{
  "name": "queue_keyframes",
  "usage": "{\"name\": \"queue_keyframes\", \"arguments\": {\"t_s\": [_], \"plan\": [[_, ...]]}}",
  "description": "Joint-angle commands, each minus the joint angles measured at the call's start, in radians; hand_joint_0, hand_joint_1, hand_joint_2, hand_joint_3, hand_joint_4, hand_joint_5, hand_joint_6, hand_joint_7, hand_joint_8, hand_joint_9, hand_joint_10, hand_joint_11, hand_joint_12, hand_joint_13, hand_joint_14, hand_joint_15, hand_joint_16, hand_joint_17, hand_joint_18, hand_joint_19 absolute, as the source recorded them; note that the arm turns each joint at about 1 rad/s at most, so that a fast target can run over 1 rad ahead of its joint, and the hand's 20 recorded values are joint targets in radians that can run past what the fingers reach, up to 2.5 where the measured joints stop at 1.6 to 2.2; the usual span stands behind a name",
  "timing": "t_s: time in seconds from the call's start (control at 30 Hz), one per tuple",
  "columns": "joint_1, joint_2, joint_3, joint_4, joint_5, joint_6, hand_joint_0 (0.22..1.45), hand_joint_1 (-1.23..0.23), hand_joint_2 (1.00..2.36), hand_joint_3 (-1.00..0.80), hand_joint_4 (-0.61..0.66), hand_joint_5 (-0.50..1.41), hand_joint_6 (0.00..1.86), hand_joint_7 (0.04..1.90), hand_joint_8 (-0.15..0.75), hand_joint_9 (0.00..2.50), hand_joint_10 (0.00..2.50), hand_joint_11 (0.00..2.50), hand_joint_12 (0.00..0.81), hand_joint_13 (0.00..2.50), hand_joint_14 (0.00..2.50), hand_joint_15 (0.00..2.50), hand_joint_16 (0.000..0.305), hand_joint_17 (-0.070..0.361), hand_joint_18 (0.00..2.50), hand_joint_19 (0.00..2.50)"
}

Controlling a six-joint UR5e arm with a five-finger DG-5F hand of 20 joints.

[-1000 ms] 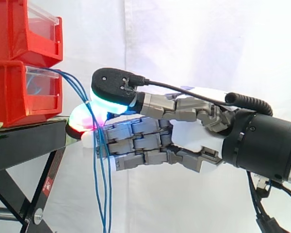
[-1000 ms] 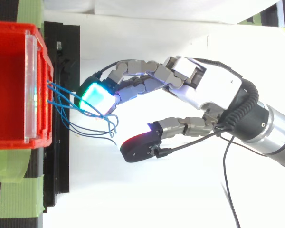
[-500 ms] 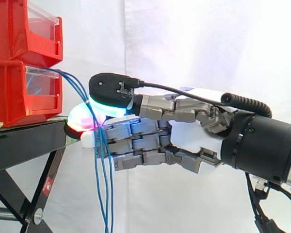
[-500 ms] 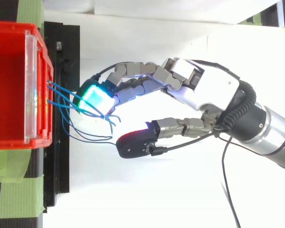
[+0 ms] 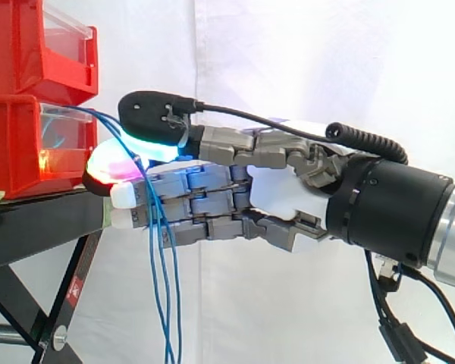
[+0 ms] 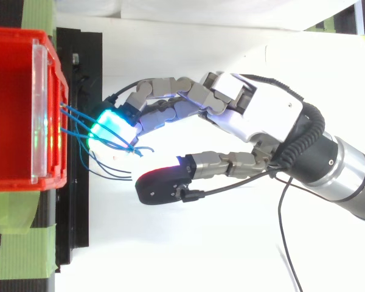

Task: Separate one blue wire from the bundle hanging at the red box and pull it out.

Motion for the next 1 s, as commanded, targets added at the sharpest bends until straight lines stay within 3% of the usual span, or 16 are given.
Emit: {"name": "queue_keyframes", "arguments": {"t_s": [0.0, 0.63, 0.97], "plan": [[0.001, 0.000, 0.012, -0.018, 0.001, -0.001, 0.62, -0.76, 1.02, -0.24, 0.21, -0.21, 0.90, 0.87, 0.336, 0.72, 0.01, 0.63, 0.402, 0.70, 0.02, 0.47, 0.051, 0.115, 0.69, 0.47], [0.001, 0.000, 0.012, -0.022, -0.003, 0.001, 0.62, -0.77, 1.02, -0.09, 0.09, -0.21, 0.92, 0.90, 0.339, 0.79, 0.01, 0.68, 0.400, 0.75, 0.02, 0.50, 0.050, 0.113, 0.74, 0.52], [0.001, 0.000, 0.012, -0.014, -0.006, 0.007, 0.61, -0.78, 1.01, -0.05, 0.07, -0.19, 0.91, 0.89, 0.379, 0.88, 0.01, 0.69, 0.436, 0.81, 0.02, 0.50, 0.057, 0.129, 0.84, 0.51]]}}
